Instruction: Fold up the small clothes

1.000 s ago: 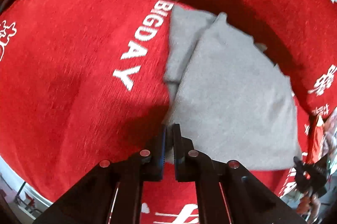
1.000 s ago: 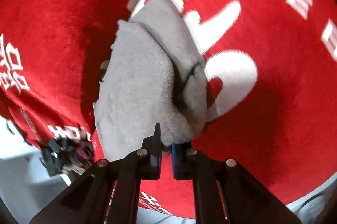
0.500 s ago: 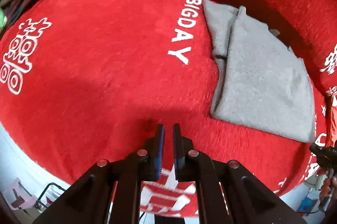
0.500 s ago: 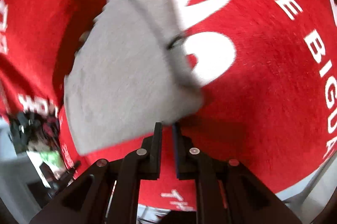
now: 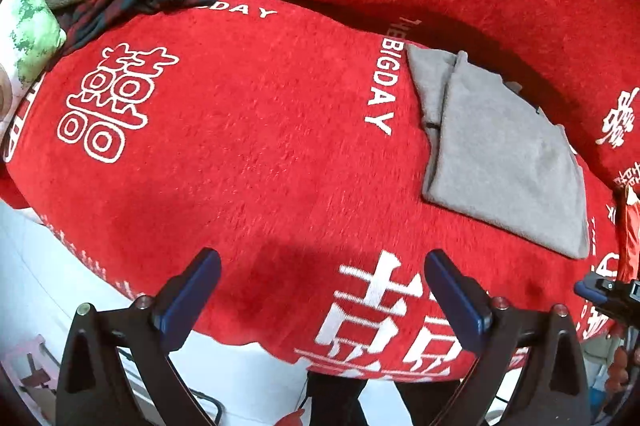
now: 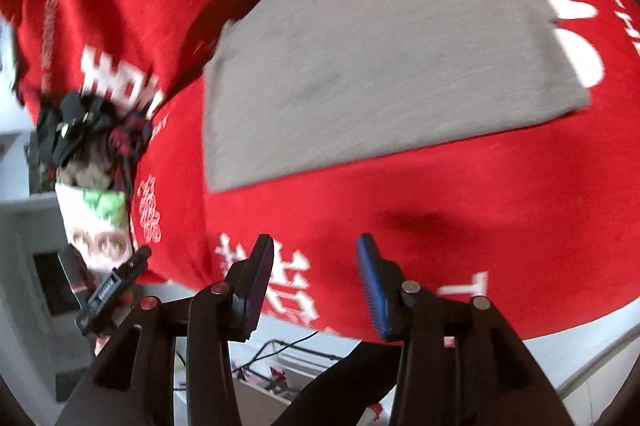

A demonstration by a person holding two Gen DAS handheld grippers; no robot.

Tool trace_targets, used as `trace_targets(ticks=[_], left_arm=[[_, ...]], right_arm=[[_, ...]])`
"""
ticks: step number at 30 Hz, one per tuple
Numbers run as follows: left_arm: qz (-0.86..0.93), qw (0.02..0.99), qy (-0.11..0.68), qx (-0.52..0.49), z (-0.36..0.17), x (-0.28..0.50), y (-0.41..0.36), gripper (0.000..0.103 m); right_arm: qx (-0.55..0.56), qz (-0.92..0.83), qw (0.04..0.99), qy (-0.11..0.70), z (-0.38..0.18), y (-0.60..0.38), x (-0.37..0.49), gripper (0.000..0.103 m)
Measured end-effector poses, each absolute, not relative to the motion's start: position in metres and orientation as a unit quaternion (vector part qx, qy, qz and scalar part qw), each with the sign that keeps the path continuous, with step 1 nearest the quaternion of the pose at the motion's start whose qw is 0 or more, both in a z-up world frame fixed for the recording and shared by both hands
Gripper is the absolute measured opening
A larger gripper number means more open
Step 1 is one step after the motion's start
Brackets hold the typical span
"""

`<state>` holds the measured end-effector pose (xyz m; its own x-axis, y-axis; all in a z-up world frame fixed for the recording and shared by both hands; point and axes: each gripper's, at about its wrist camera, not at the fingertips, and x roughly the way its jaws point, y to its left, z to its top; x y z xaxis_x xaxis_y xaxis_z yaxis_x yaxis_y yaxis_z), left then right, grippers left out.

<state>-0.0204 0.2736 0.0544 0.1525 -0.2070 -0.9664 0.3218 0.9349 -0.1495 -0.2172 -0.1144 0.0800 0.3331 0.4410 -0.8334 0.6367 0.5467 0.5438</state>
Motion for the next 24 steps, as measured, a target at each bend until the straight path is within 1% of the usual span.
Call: trace_targets(ticks=[2, 9, 12, 14, 15, 16, 17, 24], left_arm=[[-0.172, 0.76, 0.625, 0.048, 0.063, -0.024, 0.285, 0.101], [-0.173, 0.756, 0.63, 0.043, 0.093, -0.015, 0.31, 0.101], [-0.176, 0.755, 0.63, 0.033, 0.103, -0.008, 0.308, 0.101], [-0.181, 0.762, 0.621, 0.025, 0.116, -0.002, 0.3, 0.101], [-0.182, 0.767, 0.615, 0.024, 0.122, 0.001, 0.295, 0.101], [-0.181, 0.772, 0.608, 0.026, 0.128, 0.005, 0.288, 0.101], [-0.178, 0.779, 0.601, 0.031, 0.136, 0.011, 0.279, 0.101], [-0.178, 0.779, 0.597, 0.069, 0.142, 0.037, 0.213, 0.101]], right_arm=[[0.467, -0.064, 0.669, 0.575, 0.084, -0.101, -0.213, 0.051], [0.481, -0.04, 0.669, 0.565, 0.095, -0.072, -0.212, 0.051], [0.489, -0.03, 0.668, 0.56, 0.097, -0.064, -0.209, 0.051], [0.493, -0.019, 0.668, 0.558, 0.098, -0.063, -0.205, 0.051], [0.495, -0.014, 0.668, 0.556, 0.097, -0.062, -0.202, 0.054], [0.498, -0.009, 0.668, 0.553, 0.096, -0.063, -0.199, 0.061], [0.505, -0.003, 0.667, 0.548, 0.093, -0.065, -0.195, 0.062], [0.565, 0.008, 0.639, 0.522, 0.075, -0.076, -0.166, 0.062]])
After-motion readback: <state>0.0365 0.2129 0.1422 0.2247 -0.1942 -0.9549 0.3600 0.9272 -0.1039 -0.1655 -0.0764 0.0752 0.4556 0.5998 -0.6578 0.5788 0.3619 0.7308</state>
